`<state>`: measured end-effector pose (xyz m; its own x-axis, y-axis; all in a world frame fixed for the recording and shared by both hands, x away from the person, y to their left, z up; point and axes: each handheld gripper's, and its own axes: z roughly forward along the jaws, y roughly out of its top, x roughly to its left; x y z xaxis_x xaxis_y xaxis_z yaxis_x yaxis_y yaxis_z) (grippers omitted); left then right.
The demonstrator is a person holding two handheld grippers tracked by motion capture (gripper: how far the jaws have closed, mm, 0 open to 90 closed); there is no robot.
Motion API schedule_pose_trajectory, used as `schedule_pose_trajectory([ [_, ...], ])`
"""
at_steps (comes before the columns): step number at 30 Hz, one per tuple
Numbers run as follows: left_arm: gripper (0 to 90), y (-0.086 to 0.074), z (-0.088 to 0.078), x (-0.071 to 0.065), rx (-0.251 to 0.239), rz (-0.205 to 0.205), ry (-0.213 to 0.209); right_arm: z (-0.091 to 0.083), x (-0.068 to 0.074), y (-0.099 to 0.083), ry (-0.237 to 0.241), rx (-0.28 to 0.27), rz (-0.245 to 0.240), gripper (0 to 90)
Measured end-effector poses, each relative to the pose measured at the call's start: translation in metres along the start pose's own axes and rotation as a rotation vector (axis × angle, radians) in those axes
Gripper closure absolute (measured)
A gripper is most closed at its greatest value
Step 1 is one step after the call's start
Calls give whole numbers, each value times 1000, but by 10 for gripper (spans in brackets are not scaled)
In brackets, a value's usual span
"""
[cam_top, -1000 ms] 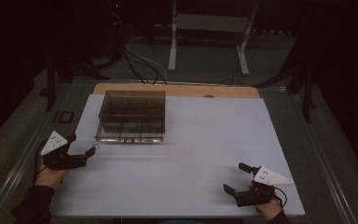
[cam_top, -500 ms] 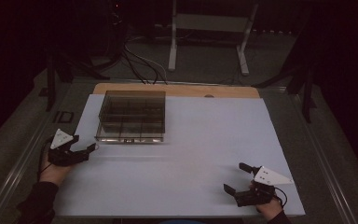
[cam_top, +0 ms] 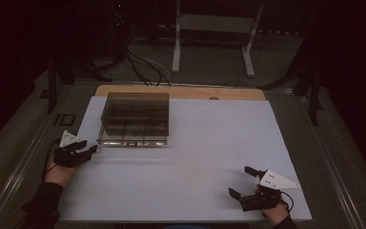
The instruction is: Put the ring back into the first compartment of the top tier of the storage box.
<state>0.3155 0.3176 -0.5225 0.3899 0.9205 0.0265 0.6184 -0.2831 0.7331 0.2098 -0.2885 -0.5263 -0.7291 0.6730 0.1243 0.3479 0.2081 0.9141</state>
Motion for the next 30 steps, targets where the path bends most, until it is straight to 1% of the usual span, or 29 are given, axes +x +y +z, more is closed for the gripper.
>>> schedule_pose_trajectory([
  [4, 612, 0, 4, 0, 29, 3, 12, 0, 0, 0, -1, 0, -2, 0],
  [5, 623, 0, 4, 0, 30, 2, 9, 0, 0, 0, -1, 1, -3, 0],
  [7, 636, 0, 6, 0, 36, 3, 14, 0, 0, 0, 0, 1, -3, 0],
  [10, 637, -1, 9, -1, 46, -3, 11, 0, 0, 0, 0, 1, -3, 0],
  [11, 656, -1, 9, -1, 48, 0, 11, 0, 0, 0, 0, 1, -4, 0],
  [16, 693, 0, 14, -1, 70, 0, 21, 0, 0, 0, -2, 4, -3, 0],
  [22, 730, -2, 19, 0, 88, -6, 15, 0, 0, 0, 0, 4, -5, 0],
  [24, 739, -2, 20, 1, 91, -11, 4, 0, 0, 0, -1, 5, -5, 0],
  [26, 755, -2, 21, 0, 95, -9, 5, 0, 0, 0, 0, 6, -5, 0],
  [28, 763, -2, 22, 1, 96, -26, -4, 0, 0, 0, 0, 6, -5, 0],
  [30, 773, -1, 22, 0, 101, -19, -5, 0, 0, 0, 0, 7, -5, 0],
])
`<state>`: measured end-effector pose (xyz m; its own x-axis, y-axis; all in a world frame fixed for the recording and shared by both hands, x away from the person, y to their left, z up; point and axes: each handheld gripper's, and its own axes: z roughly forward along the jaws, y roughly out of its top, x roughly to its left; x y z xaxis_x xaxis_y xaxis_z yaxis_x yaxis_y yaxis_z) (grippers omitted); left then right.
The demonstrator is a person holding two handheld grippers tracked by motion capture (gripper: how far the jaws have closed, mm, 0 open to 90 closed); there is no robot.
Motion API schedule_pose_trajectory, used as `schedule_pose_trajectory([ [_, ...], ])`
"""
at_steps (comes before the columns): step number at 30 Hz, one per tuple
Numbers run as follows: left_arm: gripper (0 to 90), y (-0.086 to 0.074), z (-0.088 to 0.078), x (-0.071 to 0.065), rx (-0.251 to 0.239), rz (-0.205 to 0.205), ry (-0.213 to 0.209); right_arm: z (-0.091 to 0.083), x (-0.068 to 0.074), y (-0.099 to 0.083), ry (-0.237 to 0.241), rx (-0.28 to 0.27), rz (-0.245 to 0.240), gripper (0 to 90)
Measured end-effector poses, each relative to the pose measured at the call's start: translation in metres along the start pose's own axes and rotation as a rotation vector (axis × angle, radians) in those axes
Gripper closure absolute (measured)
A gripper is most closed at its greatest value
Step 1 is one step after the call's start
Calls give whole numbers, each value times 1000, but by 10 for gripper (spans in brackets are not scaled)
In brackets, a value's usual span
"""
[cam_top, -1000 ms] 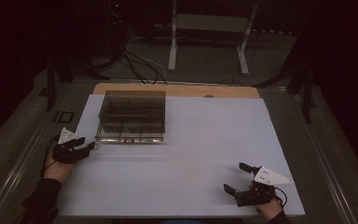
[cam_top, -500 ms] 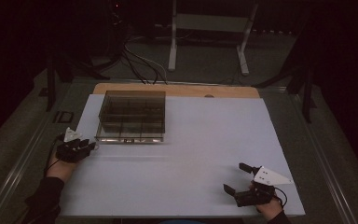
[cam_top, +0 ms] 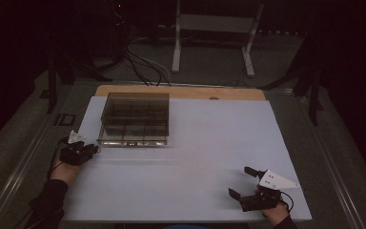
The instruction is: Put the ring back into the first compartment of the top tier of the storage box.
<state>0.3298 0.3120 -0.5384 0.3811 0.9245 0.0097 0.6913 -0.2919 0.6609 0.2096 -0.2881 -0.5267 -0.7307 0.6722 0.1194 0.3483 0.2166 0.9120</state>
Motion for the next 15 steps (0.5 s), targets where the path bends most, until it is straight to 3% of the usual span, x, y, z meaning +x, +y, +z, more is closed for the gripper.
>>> schedule_pose_trajectory([
  [7, 877, 0, 1, -3, -3, -3, -8, 0, 0, 0, 1, 2, -2, 0],
  [15, 898, 1, 0, -2, -4, -11, -15, 0, 0, 0, 0, 3, -1, 0],
])
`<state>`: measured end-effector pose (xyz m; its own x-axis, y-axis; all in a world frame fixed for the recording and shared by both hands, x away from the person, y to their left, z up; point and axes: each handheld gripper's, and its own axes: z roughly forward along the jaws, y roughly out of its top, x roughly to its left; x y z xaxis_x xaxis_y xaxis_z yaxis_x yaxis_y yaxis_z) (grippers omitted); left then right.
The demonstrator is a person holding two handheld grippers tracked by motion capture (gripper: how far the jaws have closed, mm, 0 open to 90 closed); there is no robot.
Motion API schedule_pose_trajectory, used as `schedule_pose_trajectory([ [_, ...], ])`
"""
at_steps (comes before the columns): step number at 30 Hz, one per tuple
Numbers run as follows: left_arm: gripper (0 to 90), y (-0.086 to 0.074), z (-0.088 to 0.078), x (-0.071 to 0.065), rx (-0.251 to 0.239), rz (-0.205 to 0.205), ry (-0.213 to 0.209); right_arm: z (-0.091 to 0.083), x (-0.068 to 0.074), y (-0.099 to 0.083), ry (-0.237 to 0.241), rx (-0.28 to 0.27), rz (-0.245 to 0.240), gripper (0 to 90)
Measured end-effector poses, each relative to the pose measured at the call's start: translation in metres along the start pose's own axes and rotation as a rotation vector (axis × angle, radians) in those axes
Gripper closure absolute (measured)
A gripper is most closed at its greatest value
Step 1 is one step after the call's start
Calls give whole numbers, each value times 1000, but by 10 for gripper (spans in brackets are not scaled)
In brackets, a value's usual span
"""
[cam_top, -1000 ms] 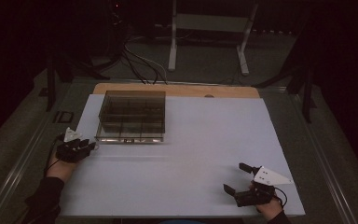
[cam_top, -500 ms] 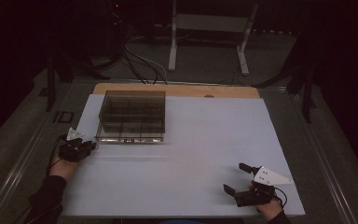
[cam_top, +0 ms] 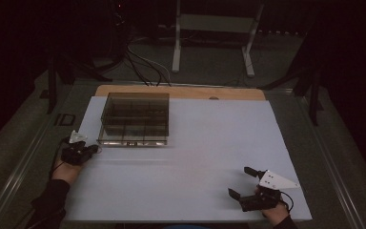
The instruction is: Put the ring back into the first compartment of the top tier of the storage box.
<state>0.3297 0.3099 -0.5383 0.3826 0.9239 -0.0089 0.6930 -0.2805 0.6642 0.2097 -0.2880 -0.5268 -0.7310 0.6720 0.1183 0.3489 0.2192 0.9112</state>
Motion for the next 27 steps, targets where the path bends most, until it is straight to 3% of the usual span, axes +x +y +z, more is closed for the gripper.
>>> schedule_pose_trajectory([
  [8, 900, 0, -3, 2, -7, -7, -4, 0, 0, 0, -2, 0, 1, 0],
  [12, 900, 1, -9, 6, -25, -30, -7, 0, 0, 0, -3, 0, 1, 0],
  [27, 900, 1, -26, 11, -38, -35, 0, 0, 0, 0, -2, 0, 2, 0],
])
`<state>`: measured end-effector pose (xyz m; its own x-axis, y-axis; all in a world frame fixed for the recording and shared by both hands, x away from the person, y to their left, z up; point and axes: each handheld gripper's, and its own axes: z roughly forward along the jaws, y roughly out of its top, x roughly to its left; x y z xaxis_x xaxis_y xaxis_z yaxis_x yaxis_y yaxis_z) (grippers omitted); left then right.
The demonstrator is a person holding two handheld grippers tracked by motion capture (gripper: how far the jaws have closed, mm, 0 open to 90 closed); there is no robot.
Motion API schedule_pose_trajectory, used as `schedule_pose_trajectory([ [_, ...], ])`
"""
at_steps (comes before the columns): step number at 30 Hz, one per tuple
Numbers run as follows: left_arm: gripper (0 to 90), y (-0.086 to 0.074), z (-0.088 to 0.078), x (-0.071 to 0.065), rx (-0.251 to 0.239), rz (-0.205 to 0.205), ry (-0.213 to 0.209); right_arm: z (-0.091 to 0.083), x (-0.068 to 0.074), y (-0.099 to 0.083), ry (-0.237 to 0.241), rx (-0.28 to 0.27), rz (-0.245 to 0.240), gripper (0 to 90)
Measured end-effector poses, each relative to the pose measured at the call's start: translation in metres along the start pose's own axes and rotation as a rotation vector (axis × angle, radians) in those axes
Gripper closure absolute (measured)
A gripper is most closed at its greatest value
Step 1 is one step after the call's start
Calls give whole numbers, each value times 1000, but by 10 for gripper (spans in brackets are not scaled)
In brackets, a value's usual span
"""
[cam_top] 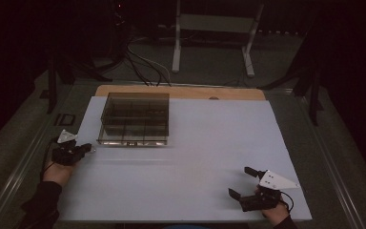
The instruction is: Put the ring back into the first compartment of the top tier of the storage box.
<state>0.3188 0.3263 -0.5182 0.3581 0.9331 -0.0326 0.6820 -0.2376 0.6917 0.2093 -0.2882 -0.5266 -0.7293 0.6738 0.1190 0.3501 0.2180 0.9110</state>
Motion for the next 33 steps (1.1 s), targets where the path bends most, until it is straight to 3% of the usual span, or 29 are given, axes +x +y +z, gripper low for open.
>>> schedule_pose_trajectory([
  [18, 899, 6, -21, -3, -23, 19, -8, 0, 0, 0, -1, -1, 1, 0],
  [28, 899, 12, -33, -7, -58, 16, -46, 0, 0, 0, 2, 2, -1, 0],
  [33, 899, 16, -39, -11, -68, 32, -46, 0, 0, 0, 1, 1, -1, 0],
])
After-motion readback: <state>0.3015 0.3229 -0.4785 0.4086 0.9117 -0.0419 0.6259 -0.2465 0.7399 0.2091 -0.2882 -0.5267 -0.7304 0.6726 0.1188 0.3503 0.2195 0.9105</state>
